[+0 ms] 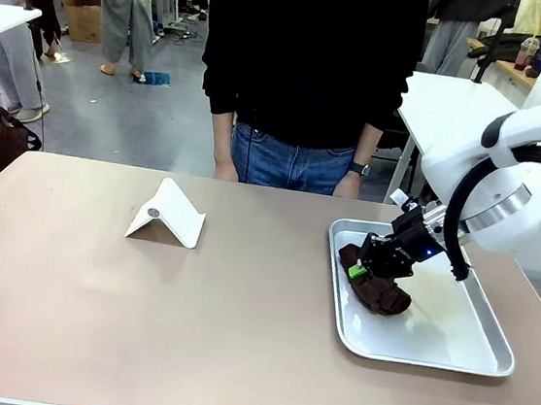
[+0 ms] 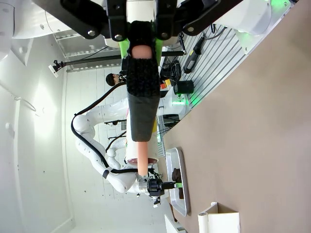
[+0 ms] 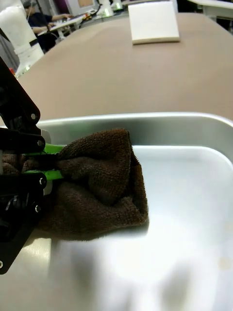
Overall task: Clean the surface of the table.
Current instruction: Clean the area not pointed to by the person.
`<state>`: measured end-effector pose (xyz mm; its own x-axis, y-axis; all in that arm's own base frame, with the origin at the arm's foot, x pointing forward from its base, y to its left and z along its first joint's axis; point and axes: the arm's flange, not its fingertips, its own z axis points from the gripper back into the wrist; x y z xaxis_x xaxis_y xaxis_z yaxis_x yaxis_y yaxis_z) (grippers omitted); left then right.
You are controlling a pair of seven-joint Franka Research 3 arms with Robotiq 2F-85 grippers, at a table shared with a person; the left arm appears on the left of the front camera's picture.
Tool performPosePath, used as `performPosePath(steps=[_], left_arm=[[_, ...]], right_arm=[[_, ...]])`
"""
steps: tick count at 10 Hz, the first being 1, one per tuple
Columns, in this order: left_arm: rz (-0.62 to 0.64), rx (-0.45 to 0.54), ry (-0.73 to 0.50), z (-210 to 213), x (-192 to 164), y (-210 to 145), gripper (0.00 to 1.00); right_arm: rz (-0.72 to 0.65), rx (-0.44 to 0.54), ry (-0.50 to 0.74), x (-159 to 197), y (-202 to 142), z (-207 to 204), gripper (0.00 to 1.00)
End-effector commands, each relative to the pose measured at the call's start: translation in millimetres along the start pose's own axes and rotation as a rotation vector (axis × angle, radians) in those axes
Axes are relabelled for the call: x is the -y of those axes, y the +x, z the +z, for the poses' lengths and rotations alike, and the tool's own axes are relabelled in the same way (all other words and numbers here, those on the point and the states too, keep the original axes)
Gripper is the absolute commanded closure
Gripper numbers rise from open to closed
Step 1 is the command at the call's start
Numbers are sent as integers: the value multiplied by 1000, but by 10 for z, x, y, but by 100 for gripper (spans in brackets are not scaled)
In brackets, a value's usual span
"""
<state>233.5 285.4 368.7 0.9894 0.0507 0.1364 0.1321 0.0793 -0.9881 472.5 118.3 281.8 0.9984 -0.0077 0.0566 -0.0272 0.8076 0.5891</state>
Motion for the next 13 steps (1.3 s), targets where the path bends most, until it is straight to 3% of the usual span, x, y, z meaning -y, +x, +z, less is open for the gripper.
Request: performPosePath(steps=[1, 10, 13], left_arm=[[9, 2, -5, 10, 50, -15, 80], [9, 2, -5, 10, 50, -15, 80], [9, 2, -5, 10, 50, -15, 80]], right_arm=[[-23, -9, -18, 145, -36, -85, 86], [-228, 218, 4, 978, 31, 891, 86], [-240, 254, 52, 1029, 5, 1080, 86]])
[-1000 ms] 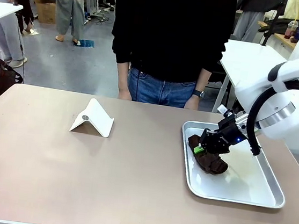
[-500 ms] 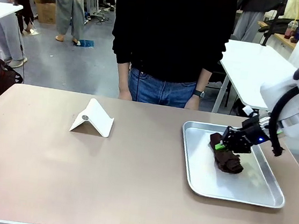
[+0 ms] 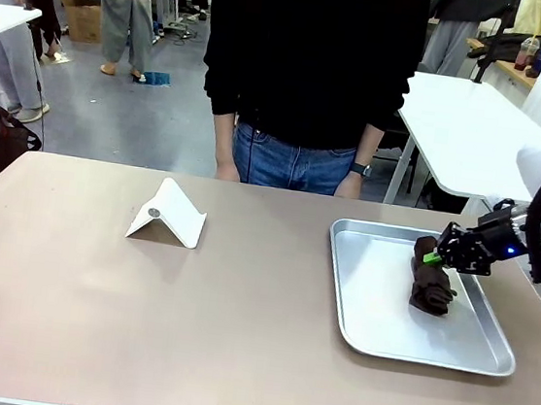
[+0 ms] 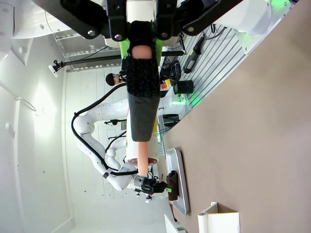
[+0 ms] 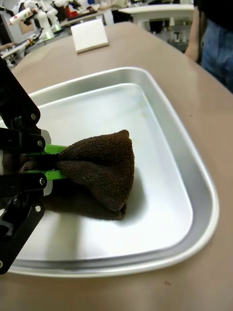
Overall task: Clean the surface of the table.
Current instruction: Clean the area not pointed to by the person.
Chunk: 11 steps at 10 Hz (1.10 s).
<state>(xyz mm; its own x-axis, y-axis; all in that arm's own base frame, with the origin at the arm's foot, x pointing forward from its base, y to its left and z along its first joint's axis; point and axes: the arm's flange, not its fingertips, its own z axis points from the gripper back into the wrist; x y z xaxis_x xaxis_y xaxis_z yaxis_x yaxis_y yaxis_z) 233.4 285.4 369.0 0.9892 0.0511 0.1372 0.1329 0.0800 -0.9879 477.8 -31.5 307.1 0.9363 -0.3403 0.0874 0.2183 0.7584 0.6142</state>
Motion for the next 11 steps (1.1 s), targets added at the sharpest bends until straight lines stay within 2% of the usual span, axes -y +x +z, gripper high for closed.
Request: performPosePath(steps=[1, 2, 4, 6, 9, 11], left_arm=[[10, 1, -6, 9, 47, -14, 80], [10, 1, -6, 9, 47, -14, 80], [10, 1, -6, 9, 47, -14, 80], [10, 1, -6, 9, 47, -14, 80], [10, 1, -6, 9, 47, -14, 80], [10, 1, -6, 9, 47, -14, 80]], right_arm=[[7, 12, 63, -24, -74, 13, 86], [4, 2, 92, -33, -80, 36, 86], [-51, -74, 298, -19, -104, 272, 86], [-143, -150, 520, 5, -137, 668, 86], [-260, -299, 755, 85, -309, 1300, 86], [-389, -292, 861, 186, -457, 1652, 86]])
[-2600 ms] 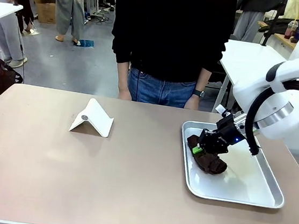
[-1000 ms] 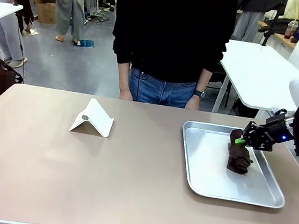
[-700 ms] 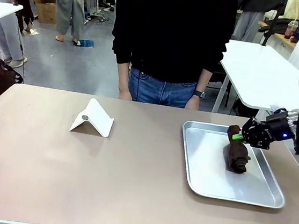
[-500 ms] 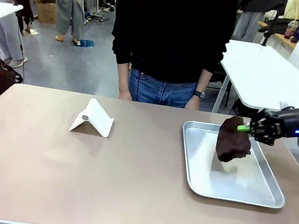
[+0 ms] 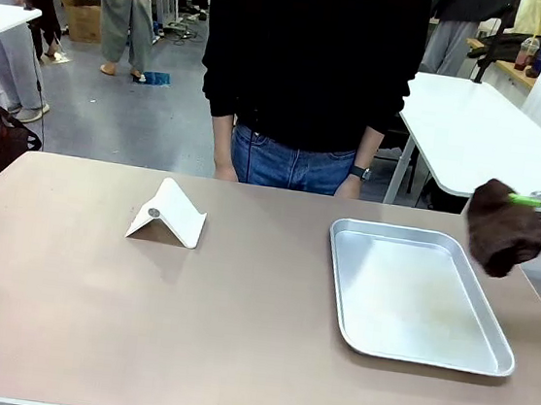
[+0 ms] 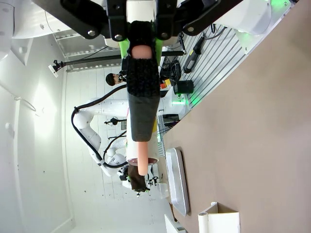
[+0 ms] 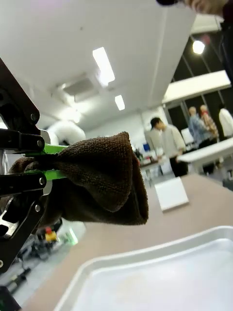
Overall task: Clean the surface of the table.
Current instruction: Clean the area not pointed to by the person, then return the Lint Roller and towel to their original positions.
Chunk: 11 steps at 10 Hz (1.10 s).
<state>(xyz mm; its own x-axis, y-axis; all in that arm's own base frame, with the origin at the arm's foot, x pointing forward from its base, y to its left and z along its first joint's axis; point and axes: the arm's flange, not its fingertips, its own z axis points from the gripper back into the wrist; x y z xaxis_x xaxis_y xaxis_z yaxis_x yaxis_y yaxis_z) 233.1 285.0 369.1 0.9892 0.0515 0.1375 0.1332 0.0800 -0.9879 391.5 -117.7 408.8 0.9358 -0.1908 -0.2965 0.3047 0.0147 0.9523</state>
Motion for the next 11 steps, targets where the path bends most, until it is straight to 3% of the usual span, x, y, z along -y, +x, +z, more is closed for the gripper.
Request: performPosePath(steps=[1, 2, 3, 4, 11], left_arm=[[10, 1, -6, 13, 46, -11, 80], [10, 1, -6, 13, 46, -11, 80], [10, 1, -6, 13, 46, -11, 80], [10, 1, -6, 13, 46, -11, 80], [10, 1, -6, 13, 46, -11, 80]], right_arm=[[-115, 113, 124, -137, -220, 161, 86], [-122, 194, 124, -169, -336, 203, 86], [-87, 214, 80, -149, -362, 186, 86], [-87, 89, 81, -65, -182, 287, 86], [-87, 89, 81, -65, -182, 287, 86]])
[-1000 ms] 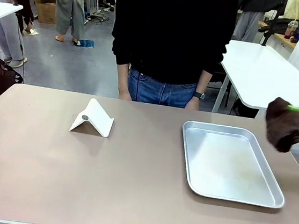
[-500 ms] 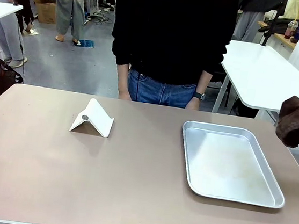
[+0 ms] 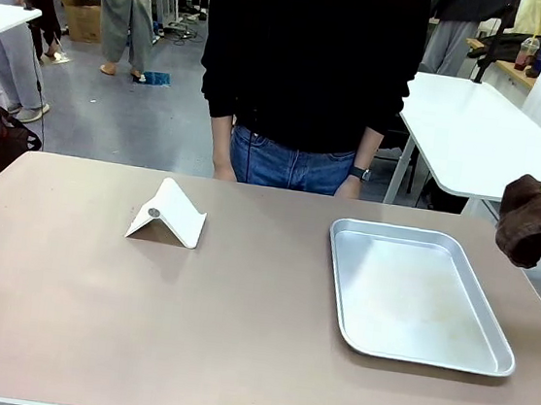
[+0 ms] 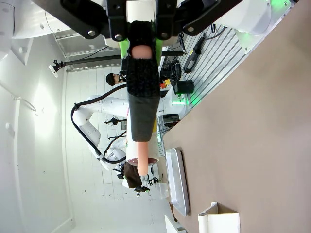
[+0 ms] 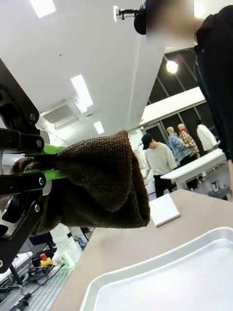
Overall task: Clean the surface of the table.
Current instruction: Return the Lint Roller and towel to their original positions.
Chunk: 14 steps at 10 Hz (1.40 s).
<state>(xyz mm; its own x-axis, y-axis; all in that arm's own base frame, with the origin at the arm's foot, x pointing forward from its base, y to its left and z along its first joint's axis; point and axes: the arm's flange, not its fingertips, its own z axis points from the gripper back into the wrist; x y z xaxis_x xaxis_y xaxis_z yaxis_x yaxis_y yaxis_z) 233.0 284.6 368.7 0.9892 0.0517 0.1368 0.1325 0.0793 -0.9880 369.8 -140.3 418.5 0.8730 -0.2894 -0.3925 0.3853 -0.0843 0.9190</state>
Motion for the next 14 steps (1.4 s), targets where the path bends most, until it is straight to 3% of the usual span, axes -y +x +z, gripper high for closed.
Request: performPosePath(steps=[1, 6, 7, 9, 11, 14], left_arm=[[9, 1, -5, 17, 50, -10, 80], [0, 0, 0, 0, 0, 0, 80], [-13, 31, 18, 19, 251, -25, 80], [19, 41, 73, -315, 646, 278, 80], [51, 30, 155, -929, 985, 634, 80], [35, -62, 342, -1865, 1310, 1099, 80]], right_arm=[[21, -18, 6, -45, 4, 15, 86], [0, 0, 0, 0, 0, 0, 86], [17, 39, 21, -46, -29, -64, 86], [47, -29, -31, -209, 2, -659, 86], [72, -85, -99, -334, -2, -1354, 86], [112, -121, -265, -188, 22, -2359, 86]])
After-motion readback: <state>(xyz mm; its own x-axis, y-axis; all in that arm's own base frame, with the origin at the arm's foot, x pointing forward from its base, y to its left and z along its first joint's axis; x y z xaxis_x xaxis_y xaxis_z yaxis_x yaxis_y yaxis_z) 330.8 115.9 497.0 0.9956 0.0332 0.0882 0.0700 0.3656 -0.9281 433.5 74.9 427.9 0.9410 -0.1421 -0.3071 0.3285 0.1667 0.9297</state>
